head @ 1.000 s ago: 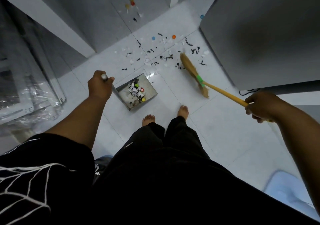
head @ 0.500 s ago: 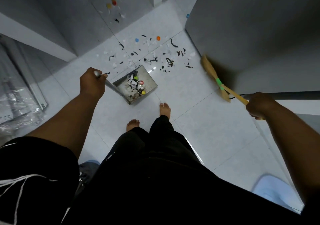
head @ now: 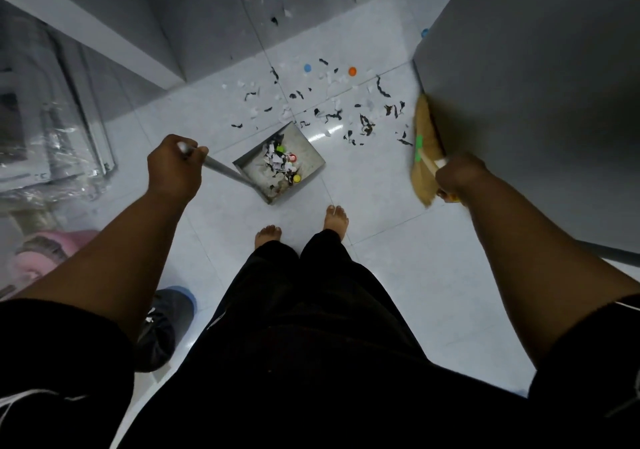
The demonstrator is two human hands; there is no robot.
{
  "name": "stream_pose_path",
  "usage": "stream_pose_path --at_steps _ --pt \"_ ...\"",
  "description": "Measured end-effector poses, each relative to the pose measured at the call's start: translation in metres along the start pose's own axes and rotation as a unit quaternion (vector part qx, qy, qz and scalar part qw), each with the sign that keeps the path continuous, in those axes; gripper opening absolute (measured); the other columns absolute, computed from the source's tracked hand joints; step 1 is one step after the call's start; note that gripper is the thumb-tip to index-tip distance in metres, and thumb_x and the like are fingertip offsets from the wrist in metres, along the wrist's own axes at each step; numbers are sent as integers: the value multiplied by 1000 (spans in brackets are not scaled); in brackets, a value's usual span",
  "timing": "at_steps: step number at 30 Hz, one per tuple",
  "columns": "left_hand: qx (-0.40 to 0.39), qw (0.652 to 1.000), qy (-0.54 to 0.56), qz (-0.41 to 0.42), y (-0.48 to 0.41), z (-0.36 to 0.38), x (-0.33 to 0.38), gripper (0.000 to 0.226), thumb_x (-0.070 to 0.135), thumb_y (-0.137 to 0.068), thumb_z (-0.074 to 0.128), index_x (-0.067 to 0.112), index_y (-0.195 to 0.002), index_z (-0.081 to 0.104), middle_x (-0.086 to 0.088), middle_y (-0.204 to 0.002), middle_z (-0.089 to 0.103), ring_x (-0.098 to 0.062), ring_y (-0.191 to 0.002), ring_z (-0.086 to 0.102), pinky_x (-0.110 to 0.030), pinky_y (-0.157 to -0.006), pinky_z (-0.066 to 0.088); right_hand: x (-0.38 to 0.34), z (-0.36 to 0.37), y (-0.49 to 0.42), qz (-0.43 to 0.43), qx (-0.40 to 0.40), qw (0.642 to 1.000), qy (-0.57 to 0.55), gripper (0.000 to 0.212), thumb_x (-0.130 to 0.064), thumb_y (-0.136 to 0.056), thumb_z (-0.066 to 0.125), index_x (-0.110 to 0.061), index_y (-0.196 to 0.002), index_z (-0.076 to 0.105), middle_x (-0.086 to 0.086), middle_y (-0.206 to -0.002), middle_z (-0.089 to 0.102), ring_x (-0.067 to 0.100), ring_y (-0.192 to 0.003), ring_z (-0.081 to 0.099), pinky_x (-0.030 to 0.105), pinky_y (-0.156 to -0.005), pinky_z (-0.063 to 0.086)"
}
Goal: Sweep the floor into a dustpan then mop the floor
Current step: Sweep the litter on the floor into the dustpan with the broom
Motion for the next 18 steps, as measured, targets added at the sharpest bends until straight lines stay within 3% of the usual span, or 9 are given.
stream_pose_path --at_steps 2,6,8,11,18 --pt "9 1000 -13 4 3 -3 -5 19 29 -89 66 13 -99 63 -11 -99 68 -29 -95 64 -39 -83 54 -17 -5 -2 -12 -26 1000 1 42 -11 -89 54 7 -127 50 22 -112 61 31 -86 61 21 -46 53" --pt "31 999 -41 16 9 -8 -14 21 28 -90 66 9 -100 63 -11 -101 68 -27 -98 63 -26 -80 43 -40 -12 9 -64 13 995 73 12 -4 -85 57 5 -92 60 10 -58 64 17 -43 62 19 -34 44" --pt "33 998 -49 23 11 -10 -18 22 27 -90 66 8 -101 63 -12 -102 68 -28 -99 62 -26 -81 43 -40 -13 17 -69 15 993 91 8 -4 -84 56 2 -78 58 9 -52 60 11 -24 50 12 -27 31" --pt "33 999 -40 13 10 -13 -22 23 27 -90 66 7 -102 63 -14 -103 68 -30 -100 63 -30 -84 46 -23 -21 31 -66 32 993 95 10 -5 -83 56 1 -82 63 15 -70 66 19 -39 59 17 -36 39" --pt "29 999 -33 -15 5 -22 -25 24 24 -91 65 6 -107 63 -13 -110 67 -28 -105 61 -24 -84 41 48 -37 79 -69 91 983 145 22 -8 -82 58 -8 -100 71 16 -88 69 31 -74 65 26 -61 47"
Point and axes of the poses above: each hand's wrist, its own y-axis away from the middle knuckle, its own z-axis out of the palm, x = y × z, the point moved 1 cm from there along -y, towards the middle knuckle
